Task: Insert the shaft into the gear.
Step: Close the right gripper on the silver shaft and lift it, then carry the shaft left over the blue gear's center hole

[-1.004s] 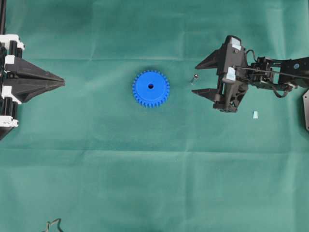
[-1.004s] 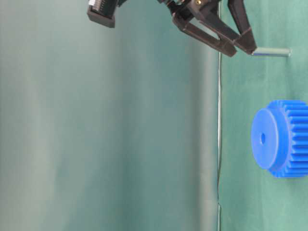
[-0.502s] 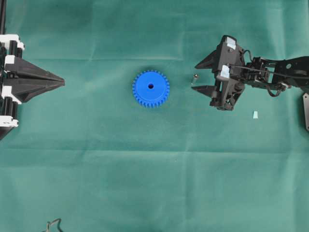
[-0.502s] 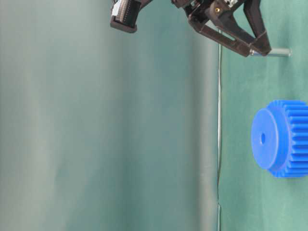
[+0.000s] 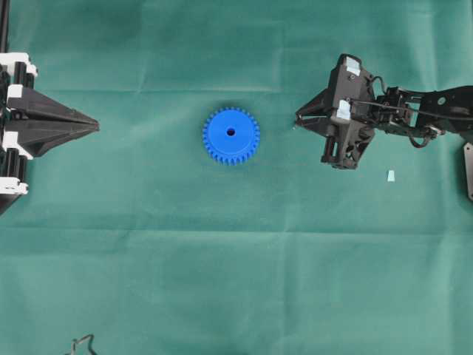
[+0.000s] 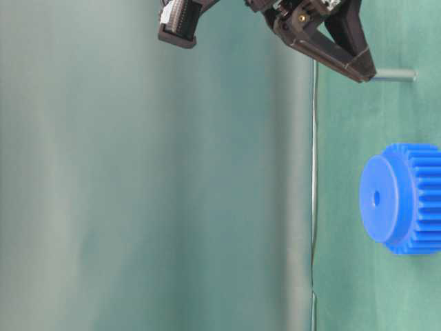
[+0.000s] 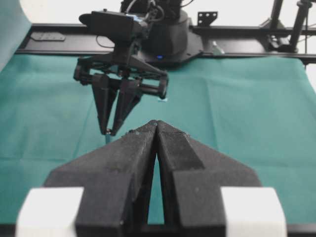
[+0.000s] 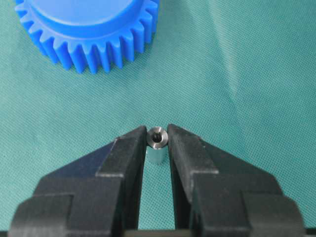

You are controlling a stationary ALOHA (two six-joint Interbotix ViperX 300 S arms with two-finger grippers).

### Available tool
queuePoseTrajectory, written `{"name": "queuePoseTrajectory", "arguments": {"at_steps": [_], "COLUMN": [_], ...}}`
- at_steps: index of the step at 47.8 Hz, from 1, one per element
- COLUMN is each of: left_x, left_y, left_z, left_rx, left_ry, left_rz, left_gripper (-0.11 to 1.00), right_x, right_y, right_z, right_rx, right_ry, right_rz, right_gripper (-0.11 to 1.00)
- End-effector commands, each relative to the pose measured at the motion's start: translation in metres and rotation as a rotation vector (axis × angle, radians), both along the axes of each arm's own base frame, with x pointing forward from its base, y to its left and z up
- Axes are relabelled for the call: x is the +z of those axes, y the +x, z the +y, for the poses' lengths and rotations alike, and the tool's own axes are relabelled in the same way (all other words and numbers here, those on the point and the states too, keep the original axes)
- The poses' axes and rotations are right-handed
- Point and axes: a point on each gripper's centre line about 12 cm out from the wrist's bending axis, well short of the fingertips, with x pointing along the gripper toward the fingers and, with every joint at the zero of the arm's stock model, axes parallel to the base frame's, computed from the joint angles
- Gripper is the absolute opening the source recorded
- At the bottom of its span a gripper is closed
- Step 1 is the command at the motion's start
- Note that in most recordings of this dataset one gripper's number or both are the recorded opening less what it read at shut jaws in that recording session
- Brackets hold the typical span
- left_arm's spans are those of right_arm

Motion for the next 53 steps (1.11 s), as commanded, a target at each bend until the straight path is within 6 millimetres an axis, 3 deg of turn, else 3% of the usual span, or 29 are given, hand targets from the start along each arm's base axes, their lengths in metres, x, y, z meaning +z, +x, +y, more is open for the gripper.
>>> {"name": "queuePoseTrajectory", "arguments": {"at_steps": [1, 18, 32, 38, 53], "left_x": [0.009, 0.011, 0.010, 0.011, 0.011], "left_y": [0.002, 0.001, 0.001, 0.001, 0.002], "left_z": [0.000, 0.000, 0.000, 0.000, 0.000], "left_rx": [0.001, 0.001, 0.001, 0.001, 0.001], "left_ry": [0.003, 0.000, 0.000, 0.000, 0.000], "left_rz": [-0.023, -0.029, -0.028, -0.031, -0.029], "left_gripper": [0.00, 0.00, 0.00, 0.00, 0.00], "right_x": [0.020, 0.077, 0.086, 0.088, 0.093], "right_y": [0.006, 0.003, 0.009, 0.022, 0.078], "right_z": [-0.001, 0.004, 0.004, 0.004, 0.007], "right_rx": [0.001, 0.032, 0.042, 0.050, 0.098], "right_ry": [-0.012, 0.007, 0.007, 0.006, -0.008], "right_rz": [-0.055, -0.065, -0.059, -0.065, -0.070], "right_gripper": [0.17, 0.17, 0.17, 0.17, 0.17]}}
